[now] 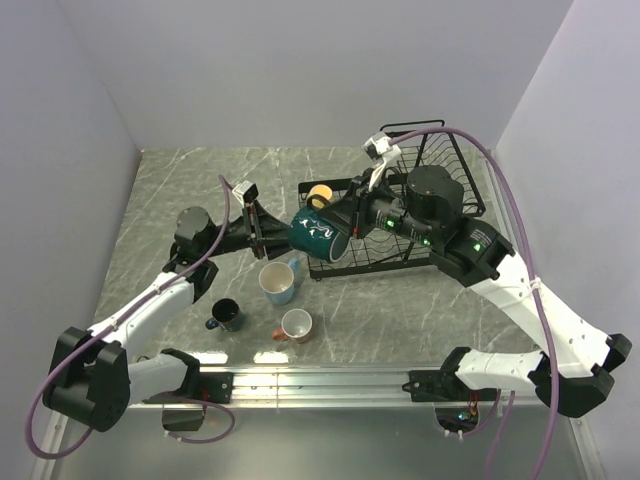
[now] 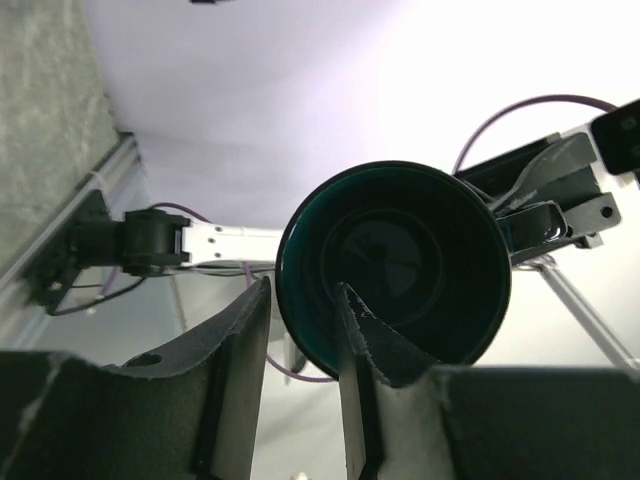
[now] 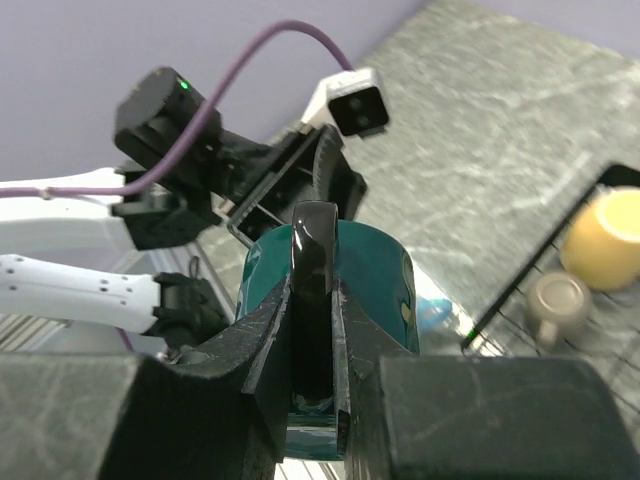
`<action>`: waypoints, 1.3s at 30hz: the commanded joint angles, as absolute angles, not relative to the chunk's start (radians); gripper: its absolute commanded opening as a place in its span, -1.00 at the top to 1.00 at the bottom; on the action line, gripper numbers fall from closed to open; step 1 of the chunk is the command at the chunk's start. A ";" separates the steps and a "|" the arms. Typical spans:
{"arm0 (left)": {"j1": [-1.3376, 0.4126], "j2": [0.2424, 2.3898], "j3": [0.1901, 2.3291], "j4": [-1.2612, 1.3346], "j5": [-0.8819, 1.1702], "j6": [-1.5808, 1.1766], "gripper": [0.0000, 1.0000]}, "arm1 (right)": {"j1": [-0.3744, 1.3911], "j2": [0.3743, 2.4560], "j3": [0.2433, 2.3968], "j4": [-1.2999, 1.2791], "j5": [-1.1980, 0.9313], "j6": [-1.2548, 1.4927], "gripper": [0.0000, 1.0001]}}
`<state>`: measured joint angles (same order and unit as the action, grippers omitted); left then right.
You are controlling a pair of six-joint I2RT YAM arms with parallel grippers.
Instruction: Load the cups into the dish rack
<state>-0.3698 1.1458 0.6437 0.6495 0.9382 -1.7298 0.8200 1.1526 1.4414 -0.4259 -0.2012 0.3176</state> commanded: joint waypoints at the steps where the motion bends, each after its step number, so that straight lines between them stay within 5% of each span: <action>1: -0.367 1.154 0.706 0.563 0.925 -1.611 0.25 | 0.816 1.101 1.529 -0.436 -0.132 0.305 1.00; 13: -0.282 1.151 0.864 -0.153 0.799 -1.134 0.01 | 0.779 1.325 1.752 -0.827 0.066 0.239 1.00; 20: -0.227 1.135 0.975 -0.518 0.520 -0.905 -0.06 | 0.726 1.538 1.925 -0.997 0.087 0.255 1.00; 39: -0.130 1.160 0.934 -0.558 0.526 -0.739 0.05 | 0.649 1.934 2.108 -1.186 0.155 0.291 1.00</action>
<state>-0.1417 1.1568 0.9352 -0.5674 0.4858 -0.7891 0.6479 1.9182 2.0361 -1.1805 0.1375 0.2775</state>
